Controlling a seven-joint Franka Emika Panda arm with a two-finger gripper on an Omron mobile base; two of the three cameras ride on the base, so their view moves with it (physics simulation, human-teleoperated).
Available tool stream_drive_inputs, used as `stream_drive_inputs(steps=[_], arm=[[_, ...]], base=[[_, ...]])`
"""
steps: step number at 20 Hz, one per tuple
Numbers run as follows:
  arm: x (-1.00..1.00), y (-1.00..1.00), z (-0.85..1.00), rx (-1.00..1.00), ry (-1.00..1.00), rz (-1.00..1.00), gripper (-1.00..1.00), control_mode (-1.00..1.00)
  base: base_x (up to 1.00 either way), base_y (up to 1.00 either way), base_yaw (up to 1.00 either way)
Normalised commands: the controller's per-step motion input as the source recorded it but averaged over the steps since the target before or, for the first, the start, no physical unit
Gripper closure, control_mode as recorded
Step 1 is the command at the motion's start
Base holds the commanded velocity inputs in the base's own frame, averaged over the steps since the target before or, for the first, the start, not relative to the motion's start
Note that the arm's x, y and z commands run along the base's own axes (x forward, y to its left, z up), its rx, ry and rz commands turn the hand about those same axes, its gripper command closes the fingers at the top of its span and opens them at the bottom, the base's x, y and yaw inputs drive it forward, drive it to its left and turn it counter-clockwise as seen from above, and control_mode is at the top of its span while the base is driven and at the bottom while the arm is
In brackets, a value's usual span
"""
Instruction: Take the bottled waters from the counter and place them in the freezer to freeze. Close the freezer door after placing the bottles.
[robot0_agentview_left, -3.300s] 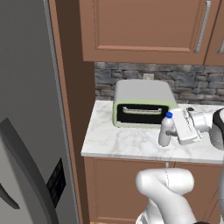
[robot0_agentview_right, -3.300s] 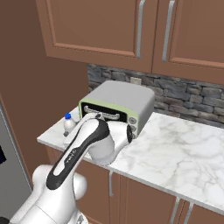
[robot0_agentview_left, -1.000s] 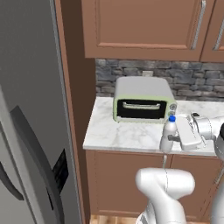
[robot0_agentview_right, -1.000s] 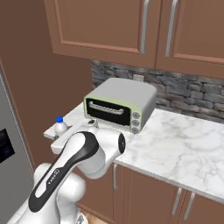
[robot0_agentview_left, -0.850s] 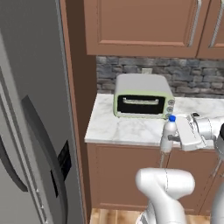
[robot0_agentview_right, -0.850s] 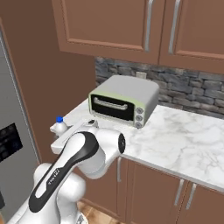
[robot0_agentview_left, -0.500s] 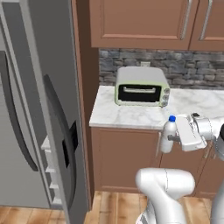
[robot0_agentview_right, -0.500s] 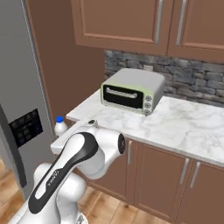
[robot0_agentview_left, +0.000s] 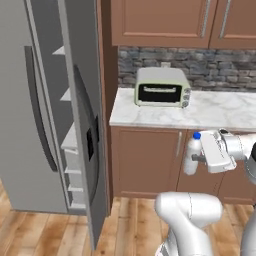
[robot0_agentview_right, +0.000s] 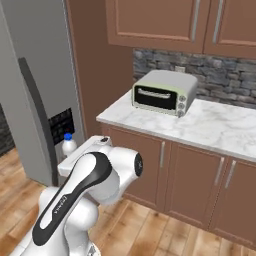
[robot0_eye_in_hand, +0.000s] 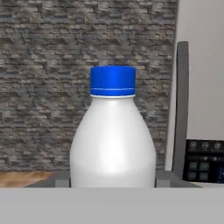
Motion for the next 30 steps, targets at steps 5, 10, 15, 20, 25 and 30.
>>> stream_drive_inputs(steps=[5,10,15,20,25,30], arm=[[0.0,0.0,0.0,0.0,0.0,0.0,1.0,1.0],[0.0,0.0,0.0,0.0,0.0,0.0,1.0,1.0],[0.0,0.0,0.0,0.0,0.0,0.0,1.0,1.0],[0.0,0.0,0.0,0.0,0.0,0.0,1.0,1.0],[0.0,0.0,0.0,0.0,0.0,0.0,1.0,1.0],[0.0,0.0,0.0,0.0,0.0,0.0,1.0,1.0]], base=[[-0.43,0.61,0.0],[-0.21,0.78,0.0],[-0.1,0.83,0.0],[-0.01,0.75,-0.01],[0.0,0.78,-0.06],[0.01,0.63,-0.16]])
